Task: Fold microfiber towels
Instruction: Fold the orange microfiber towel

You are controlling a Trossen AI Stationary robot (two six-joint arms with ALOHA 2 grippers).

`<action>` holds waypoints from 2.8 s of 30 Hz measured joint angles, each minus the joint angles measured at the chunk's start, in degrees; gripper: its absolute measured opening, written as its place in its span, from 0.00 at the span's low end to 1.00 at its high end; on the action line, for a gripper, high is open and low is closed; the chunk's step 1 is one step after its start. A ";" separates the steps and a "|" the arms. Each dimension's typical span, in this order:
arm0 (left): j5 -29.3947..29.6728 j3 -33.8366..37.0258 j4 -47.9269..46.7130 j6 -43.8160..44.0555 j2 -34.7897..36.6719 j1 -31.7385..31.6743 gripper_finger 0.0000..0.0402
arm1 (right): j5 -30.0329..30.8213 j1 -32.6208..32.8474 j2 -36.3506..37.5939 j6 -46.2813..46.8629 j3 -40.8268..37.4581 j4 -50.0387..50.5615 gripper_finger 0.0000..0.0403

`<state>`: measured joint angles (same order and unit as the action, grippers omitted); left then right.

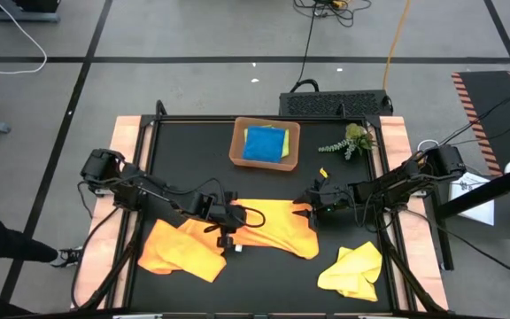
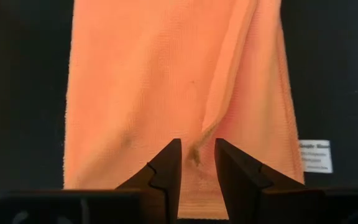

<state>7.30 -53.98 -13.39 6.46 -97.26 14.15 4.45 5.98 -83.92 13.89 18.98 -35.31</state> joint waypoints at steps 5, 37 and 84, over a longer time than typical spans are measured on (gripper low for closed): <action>0.20 0.08 -0.37 -0.39 -1.80 -0.20 0.24 | 0.00 0.00 0.00 0.00 0.00 0.01 0.42; -1.04 0.00 -4.40 10.48 1.86 13.40 0.12 | 1.75 -0.13 0.56 1.92 -0.02 -0.96 0.42; -11.13 -0.02 28.27 1.55 -3.99 -6.63 0.60 | -8.55 -8.02 11.06 12.65 0.07 25.41 0.40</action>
<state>-3.83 -54.00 14.88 8.01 -101.25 7.52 -4.11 -2.04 -72.86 26.54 19.05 -9.90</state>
